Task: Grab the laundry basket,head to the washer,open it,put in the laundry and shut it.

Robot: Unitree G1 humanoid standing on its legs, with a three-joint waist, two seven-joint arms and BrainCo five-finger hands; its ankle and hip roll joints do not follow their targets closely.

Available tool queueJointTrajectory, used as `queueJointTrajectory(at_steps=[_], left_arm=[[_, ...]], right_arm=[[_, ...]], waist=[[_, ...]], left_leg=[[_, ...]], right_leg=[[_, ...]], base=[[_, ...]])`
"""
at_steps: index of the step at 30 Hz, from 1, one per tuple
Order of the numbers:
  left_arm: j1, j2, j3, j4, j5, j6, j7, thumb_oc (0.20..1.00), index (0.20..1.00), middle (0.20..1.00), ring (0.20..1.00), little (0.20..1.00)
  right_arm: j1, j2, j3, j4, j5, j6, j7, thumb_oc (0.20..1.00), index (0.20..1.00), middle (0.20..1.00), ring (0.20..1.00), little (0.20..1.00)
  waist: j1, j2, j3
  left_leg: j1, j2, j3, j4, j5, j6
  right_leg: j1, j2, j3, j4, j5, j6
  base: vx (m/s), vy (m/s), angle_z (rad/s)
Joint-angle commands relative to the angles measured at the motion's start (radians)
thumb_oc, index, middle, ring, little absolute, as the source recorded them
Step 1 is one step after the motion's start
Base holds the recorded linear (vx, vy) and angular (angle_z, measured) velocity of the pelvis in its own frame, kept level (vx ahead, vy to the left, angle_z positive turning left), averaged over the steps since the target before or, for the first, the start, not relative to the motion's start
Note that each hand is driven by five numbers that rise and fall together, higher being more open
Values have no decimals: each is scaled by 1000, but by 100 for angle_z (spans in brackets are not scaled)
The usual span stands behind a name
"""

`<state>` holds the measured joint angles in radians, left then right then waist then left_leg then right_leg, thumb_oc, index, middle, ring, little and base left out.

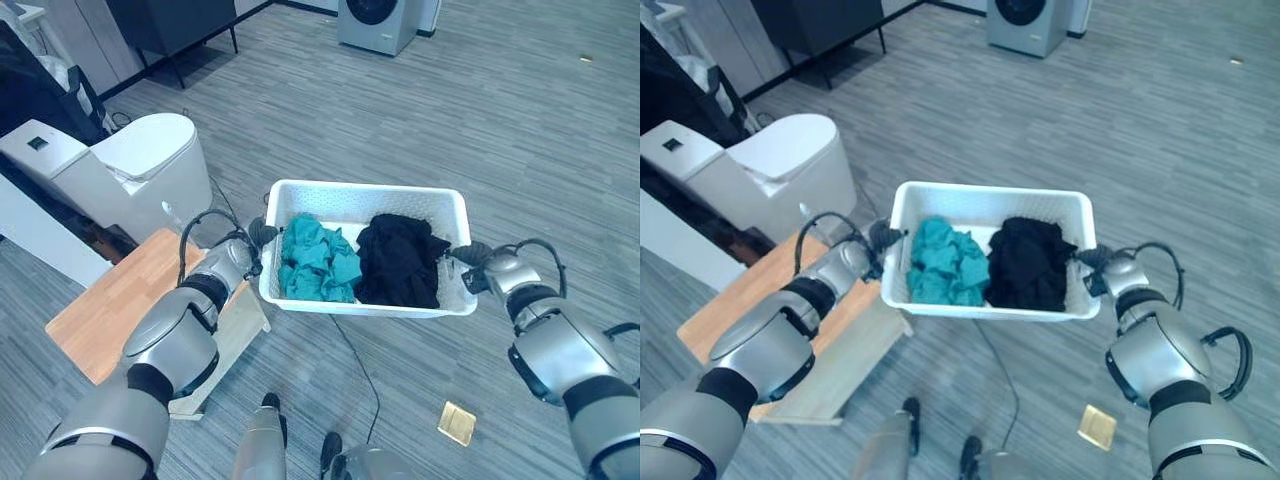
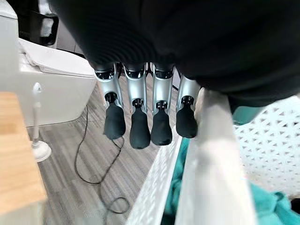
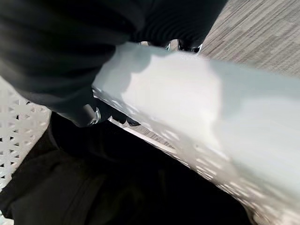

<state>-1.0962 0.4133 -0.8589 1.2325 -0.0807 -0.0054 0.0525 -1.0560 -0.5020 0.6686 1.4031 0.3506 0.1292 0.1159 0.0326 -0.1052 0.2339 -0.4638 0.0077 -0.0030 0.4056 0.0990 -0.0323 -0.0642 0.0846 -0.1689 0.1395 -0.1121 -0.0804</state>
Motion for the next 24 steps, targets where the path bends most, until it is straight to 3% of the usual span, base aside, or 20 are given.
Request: queueJointTrajectory(at_steps=[1,3,6,7,8,9,10,11,12,13,14,18,19,20,21,22,23,24], left_arm=[[-148,95,27,136,-18,12,35,200,200,200,200,200],[-132,104,28,132,-37,4,29,200,200,200,200,200],[-120,122,39,135,-45,-2,29,200,200,200,200,200],[-115,149,52,134,-51,0,34,200,200,200,200,200],[-120,157,39,133,-48,-1,30,200,200,200,200,200],[-123,170,28,128,-47,-2,30,200,200,200,200,200],[-123,170,28,128,-47,-2,30,200,200,200,200,200],[-118,178,28,131,-47,-2,31,200,200,200,200,200],[-80,174,51,91,-58,-2,43,200,200,200,200,200],[-76,169,55,84,-57,-5,49,200,200,200,200,200],[-71,163,57,81,-57,-5,53,200,200,200,200,200],[-69,129,63,100,-32,-5,55,200,200,200,200,200],[-66,122,64,101,-30,-6,57,200,200,200,200,200],[-67,93,72,106,-15,-12,58,200,200,200,200,200],[-67,83,79,110,-7,-14,60,200,200,200,200,200],[-67,82,79,110,-7,-14,60,200,200,200,200,200],[-76,79,72,118,11,-12,71,200,200,200,200,200],[-71,79,73,116,19,-11,70,200,200,200,200,200]], right_arm=[[-54,-168,-23,-39,34,-35,-26,200,200,200,200,200],[-48,-136,-11,-61,41,-45,-26,200,200,200,200,200],[-41,-104,-3,-89,45,-48,-23,200,200,200,200,200],[-19,-62,-4,-116,41,-49,-21,200,200,200,200,200],[-6,-54,-19,-126,47,-51,-22,200,200,200,200,200],[8,-47,-32,-146,52,-55,-22,200,200,200,200,200],[8,-47,-32,-146,52,-55,-22,200,200,200,200,200],[23,-30,-42,-157,52,-59,-21,200,200,200,200,200],[63,-16,-80,-219,66,-65,-23,200,200,200,200,200],[67,-19,-82,-232,64,-65,-20,200,200,200,200,200],[73,-26,-86,-244,66,-63,-16,200,200,200,200,200],[65,-39,-63,-218,67,-55,3,200,200,200,200,200],[68,-43,-65,-211,69,-54,7,200,200,200,200,200],[76,-67,-75,-192,78,-50,12,200,200,200,200,200],[78,-71,-78,-183,77,-46,16,200,200,200,200,200],[78,-71,-78,-182,77,-46,16,200,200,200,200,200],[79,-72,-81,-178,69,-42,20,200,200,200,200,200],[85,-67,-82,-178,64,-40,25,200,200,200,200,200]], waist=[[21,44,10],[46,43,-1],[57,30,-14],[80,19,-52],[89,4,-61],[95,-13,-68],[96,-13,-69],[95,-29,-78],[74,-2,-70],[62,15,-58],[46,30,-46],[-2,72,-35],[-12,75,-37],[-37,68,-40],[-49,67,-38],[-49,72,-34],[-56,71,-37],[-59,73,-37]], left_leg=[[29,11,-32,-206,33,-32],[-1,39,-45,-373,39,-40],[6,43,19,-384,41,-36],[52,39,32,-390,69,-10],[60,17,27,-363,72,-2],[77,-1,25,-339,66,11],[77,-1,25,-339,66,11],[100,-22,31,-328,44,29],[177,-11,58,-310,-6,66],[202,-2,56,-308,-16,68],[237,-3,49,-317,-23,69],[361,-18,-27,-368,-64,68],[381,-25,-48,-368,-80,66],[423,-56,-101,-358,-133,60],[455,-67,-127,-342,-176,57],[459,-63,-128,-339,-182,58],[495,-84,-147,-310,-231,59],[520,-89,-154,-290,-257,58]], right_leg=[[172,-18,65,-69,-67,108],[215,-5,101,-45,-114,115],[264,-4,124,-35,-143,121],[286,-7,147,6,-153,126],[285,-18,149,53,-108,149],[264,-28,152,116,-23,188],[264,-28,152,116,-23,188],[239,-39,161,207,67,222],[90,-82,89,495,271,303],[37,-89,70,547,269,299],[-10,-102,58,556,230,279],[-151,-97,75,400,47,217],[-179,-96,99,339,37,209],[-237,-120,207,107,86,217],[-267,-150,247,6,131,232],[-256,-147,244,-2,133,232],[-297,-182,238,-115,182,249],[-291,-194,209,-152,193,254]], base=[[323,28,-98],[573,68,-54],[544,113,-76],[903,262,-52],[865,258,-97],[380,101,-120],[373,120,-134],[792,296,-53],[972,375,-20],[928,363,10],[583,170,40],[508,69,68],[727,-49,73],[783,-93,60],[632,-90,79],[573,-68,89],[542,-70,95],[724,-123,88]])
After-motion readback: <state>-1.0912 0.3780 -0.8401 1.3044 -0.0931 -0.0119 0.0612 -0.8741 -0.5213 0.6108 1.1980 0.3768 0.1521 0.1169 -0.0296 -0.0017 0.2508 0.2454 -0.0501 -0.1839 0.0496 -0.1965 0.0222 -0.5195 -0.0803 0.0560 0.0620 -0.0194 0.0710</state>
